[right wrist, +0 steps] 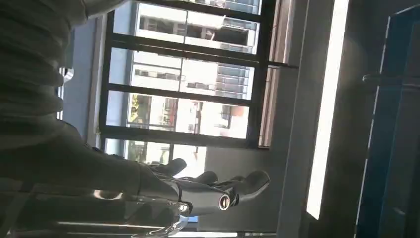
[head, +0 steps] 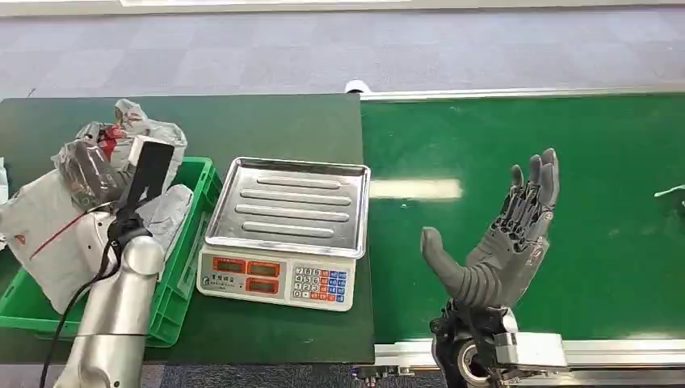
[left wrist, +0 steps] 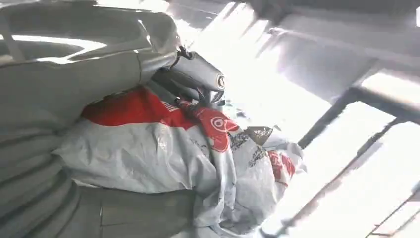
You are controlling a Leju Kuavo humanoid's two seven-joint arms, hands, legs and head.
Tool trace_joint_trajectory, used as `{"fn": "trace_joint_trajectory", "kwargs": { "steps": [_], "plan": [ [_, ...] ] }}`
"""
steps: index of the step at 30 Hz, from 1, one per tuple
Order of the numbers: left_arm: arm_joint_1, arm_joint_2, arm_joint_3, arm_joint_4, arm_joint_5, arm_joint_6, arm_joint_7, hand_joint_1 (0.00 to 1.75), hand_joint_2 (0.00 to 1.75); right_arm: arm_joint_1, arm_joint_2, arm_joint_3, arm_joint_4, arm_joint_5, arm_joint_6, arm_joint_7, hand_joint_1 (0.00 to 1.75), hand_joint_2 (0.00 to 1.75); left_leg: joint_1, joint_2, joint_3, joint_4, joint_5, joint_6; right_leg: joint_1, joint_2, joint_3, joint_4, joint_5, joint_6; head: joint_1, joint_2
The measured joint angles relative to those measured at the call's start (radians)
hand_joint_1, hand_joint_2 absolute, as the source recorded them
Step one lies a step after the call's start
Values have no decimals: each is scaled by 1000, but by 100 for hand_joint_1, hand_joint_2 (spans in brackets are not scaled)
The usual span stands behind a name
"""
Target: Moved the parcel from conveyor to table for the left to box.
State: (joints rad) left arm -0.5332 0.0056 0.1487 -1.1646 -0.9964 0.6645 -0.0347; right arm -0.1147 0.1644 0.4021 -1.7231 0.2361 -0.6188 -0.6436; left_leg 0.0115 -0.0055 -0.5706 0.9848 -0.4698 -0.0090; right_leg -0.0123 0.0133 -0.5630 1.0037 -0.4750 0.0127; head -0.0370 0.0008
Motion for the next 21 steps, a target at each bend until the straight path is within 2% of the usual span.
{"fn": "trace_joint_trajectory", "kwargs": {
  "steps": [2,3,6,11,15,21],
  "plan": [
    [-34,27,28,105,-14,-17,38,136,175,-3,0,0,6,0,0,6,0,175,0,-1,-1,0,0,0,0,-1,0,0,0,0,0,0],
    [-46,41,41,149,-22,-30,56,0,175,-5,0,0,8,0,0,10,0,175,0,-2,-1,0,0,0,0,-1,0,0,0,0,0,0],
    [-64,71,74,260,-39,-47,95,0,175,-9,0,-1,14,3,0,22,0,175,0,-1,-2,0,-1,-1,0,0,-1,0,0,0,0,0],
    [-64,80,113,304,44,-9,7,0,175,-9,0,-2,24,7,0,32,0,175,0,-1,-2,0,-1,-1,0,-1,-1,0,-1,0,0,0],
    [-15,62,130,211,329,1,-232,0,175,-7,0,-2,33,11,6,35,0,175,0,-1,-2,0,-1,-1,0,0,-2,0,0,0,0,0],
    [147,1,99,-95,798,-161,-458,0,175,10,-6,-10,45,29,95,62,0,175,0,0,-3,0,-2,-1,0,0,-3,-1,-1,0,0,0]
  ]
}}
